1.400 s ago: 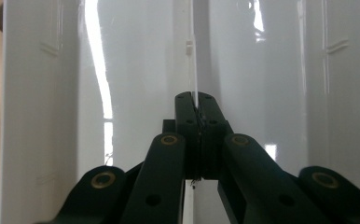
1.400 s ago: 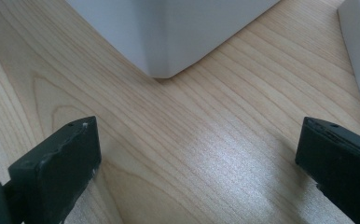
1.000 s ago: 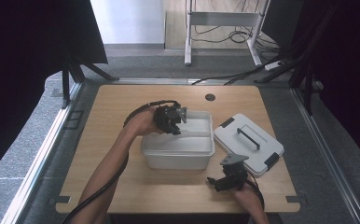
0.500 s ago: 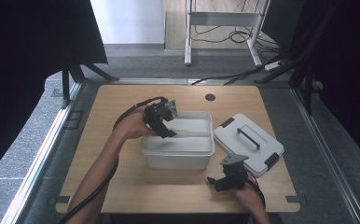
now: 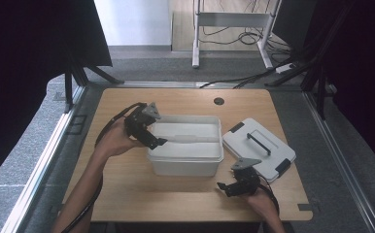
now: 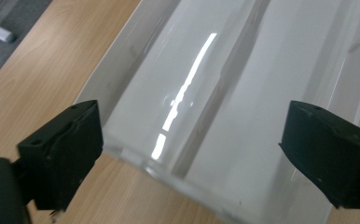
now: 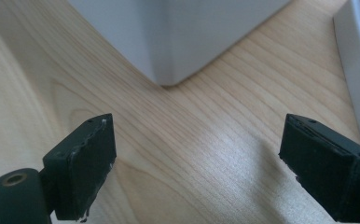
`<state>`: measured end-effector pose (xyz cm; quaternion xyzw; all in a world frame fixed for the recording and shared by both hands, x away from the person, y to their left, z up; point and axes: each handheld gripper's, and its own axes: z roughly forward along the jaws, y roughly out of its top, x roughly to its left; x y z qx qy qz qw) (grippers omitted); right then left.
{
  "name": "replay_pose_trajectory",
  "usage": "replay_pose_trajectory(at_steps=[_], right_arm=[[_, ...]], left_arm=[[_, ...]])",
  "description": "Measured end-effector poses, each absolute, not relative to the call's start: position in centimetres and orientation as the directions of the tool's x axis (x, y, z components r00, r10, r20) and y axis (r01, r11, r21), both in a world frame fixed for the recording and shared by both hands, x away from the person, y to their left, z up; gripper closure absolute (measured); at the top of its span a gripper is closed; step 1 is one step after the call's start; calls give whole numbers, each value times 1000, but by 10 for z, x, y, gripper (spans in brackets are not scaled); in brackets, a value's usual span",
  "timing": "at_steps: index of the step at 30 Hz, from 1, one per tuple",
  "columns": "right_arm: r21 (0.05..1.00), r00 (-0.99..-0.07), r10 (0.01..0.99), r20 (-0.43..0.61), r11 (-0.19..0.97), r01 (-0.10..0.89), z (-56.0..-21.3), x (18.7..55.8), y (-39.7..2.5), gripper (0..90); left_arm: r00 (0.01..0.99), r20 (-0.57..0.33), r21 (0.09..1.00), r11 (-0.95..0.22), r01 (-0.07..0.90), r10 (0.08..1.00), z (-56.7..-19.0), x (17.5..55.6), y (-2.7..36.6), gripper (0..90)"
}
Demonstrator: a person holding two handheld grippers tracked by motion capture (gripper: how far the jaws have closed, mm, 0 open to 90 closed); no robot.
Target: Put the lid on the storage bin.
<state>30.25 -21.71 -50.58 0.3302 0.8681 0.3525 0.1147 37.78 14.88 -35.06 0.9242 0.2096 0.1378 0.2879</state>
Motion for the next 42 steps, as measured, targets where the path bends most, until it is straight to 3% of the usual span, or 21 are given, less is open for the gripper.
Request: replay_pose_trajectory(at_steps=[9,16,32,38,42], right_arm=[[686,-765,641,61,530,499,-475,314,-224,120],[688,-753,656,60,519,507,-448,332,-236,122],[601,-681,732,-25,556,575,-415,391,-270,138],[518,-630,773,-78,571,637,-431,413,-285,292],[438,-635,766,-99,607,663,-442,423,-289,505]], left_arm=[[819,87,638,-663,392,567,-370,340,191,0],[783,41,670,-599,439,620,-411,315,216,0],[735,-17,677,-533,508,678,-505,286,212,0],[726,-28,665,-530,527,687,-522,283,208,0],[723,-38,665,-522,533,689,-522,282,207,0]])
